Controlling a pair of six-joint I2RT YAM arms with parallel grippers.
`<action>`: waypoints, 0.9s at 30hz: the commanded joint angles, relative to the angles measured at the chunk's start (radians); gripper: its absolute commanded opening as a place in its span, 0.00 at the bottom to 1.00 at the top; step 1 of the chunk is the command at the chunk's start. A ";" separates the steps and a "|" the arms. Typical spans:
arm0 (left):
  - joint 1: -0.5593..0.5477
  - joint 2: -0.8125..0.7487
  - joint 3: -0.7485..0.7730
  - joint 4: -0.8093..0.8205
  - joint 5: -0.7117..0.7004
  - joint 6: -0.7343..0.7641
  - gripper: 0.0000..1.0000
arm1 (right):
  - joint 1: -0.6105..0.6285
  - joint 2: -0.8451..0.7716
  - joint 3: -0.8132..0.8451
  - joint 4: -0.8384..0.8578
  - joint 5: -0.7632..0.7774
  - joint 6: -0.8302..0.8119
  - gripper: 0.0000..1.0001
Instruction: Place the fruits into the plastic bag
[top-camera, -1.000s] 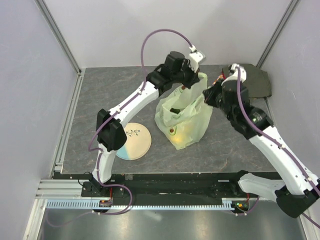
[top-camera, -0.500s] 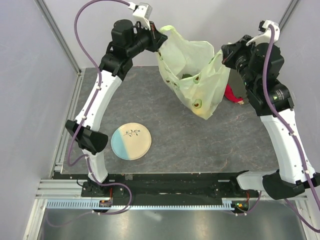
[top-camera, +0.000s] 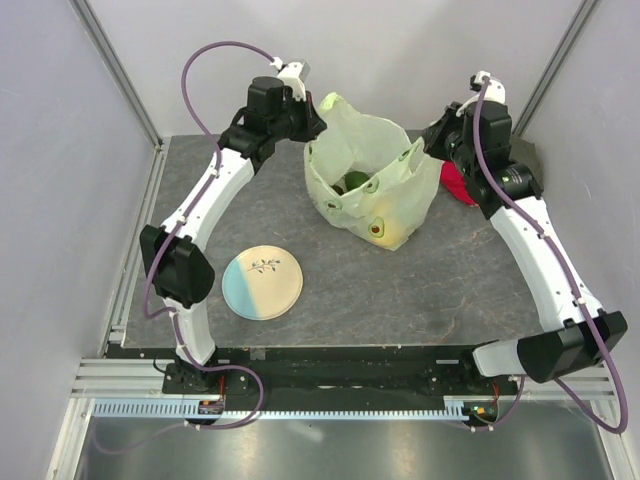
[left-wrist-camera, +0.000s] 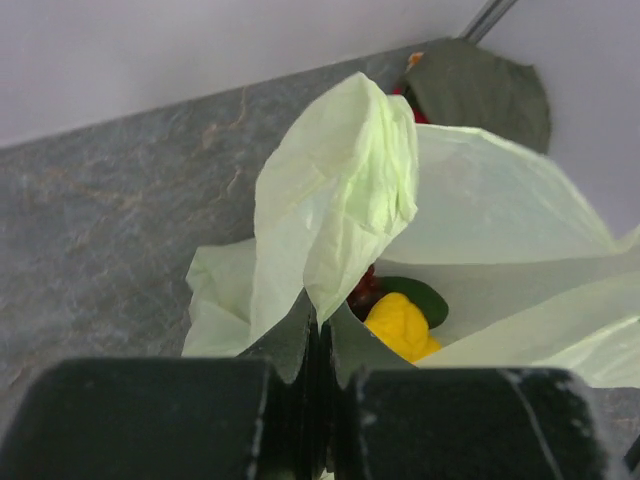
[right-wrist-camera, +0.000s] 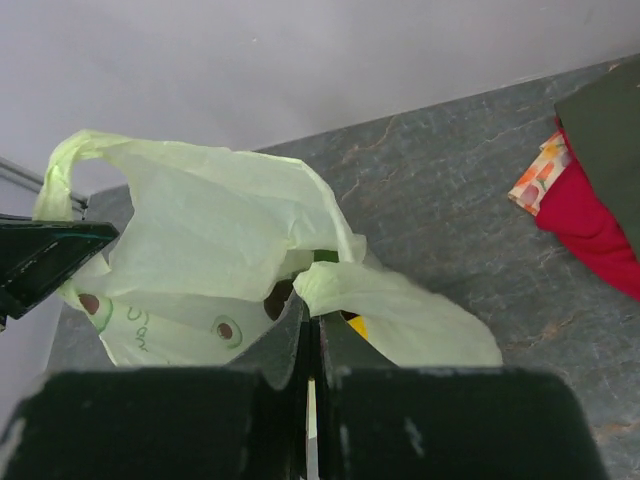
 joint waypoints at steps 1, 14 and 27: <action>0.008 -0.063 -0.020 0.027 -0.103 -0.040 0.02 | -0.002 -0.019 0.109 0.059 -0.062 -0.013 0.00; 0.018 -0.098 -0.095 0.050 -0.099 -0.060 0.18 | -0.004 -0.052 -0.006 0.062 -0.077 0.005 0.00; 0.017 -0.145 -0.110 0.101 -0.021 -0.035 0.69 | -0.004 -0.108 -0.063 0.045 -0.085 0.011 0.30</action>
